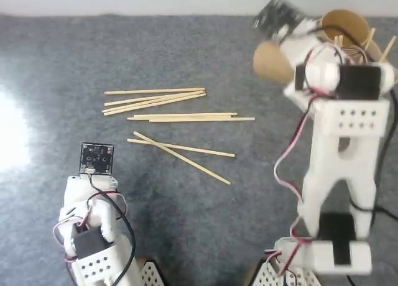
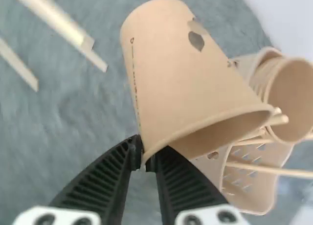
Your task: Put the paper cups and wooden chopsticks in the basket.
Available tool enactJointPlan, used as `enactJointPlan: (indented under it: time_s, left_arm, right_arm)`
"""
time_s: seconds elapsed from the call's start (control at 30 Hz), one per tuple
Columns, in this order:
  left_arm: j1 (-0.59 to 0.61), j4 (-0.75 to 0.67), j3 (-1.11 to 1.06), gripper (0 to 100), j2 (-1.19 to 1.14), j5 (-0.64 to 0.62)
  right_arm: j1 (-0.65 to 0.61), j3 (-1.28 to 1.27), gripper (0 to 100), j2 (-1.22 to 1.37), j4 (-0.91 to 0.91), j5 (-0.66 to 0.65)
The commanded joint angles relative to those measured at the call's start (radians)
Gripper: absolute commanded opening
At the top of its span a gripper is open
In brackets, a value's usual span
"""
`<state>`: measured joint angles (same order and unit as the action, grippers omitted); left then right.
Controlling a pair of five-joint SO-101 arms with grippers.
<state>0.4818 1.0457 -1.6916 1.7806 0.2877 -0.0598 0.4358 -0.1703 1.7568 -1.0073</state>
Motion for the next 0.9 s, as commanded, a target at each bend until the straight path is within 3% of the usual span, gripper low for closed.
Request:
enactJointPlan:
  time_s: [0.0, 0.33, 0.6, 0.87]
  left_arm:
    - [-0.006, -0.017, 0.007, 1, 0.008, 0.011]
    - [-0.006, -0.017, 0.007, 1, 0.008, 0.011]
    - [-0.006, -0.017, 0.007, 1, 0.008, 0.011]
    - [-0.006, -0.017, 0.007, 1, 0.008, 0.011]
  right_arm:
    - [0.015, -0.193, 0.9, -0.171, 0.044, -0.293]
    - [0.027, -0.589, 0.9, -0.460, 0.042, -0.617]
    - [0.272, -0.816, 0.9, -0.489, 0.038, -1.023]
    - [0.220, -0.950, 1.3, -0.490, 0.038, -1.028]
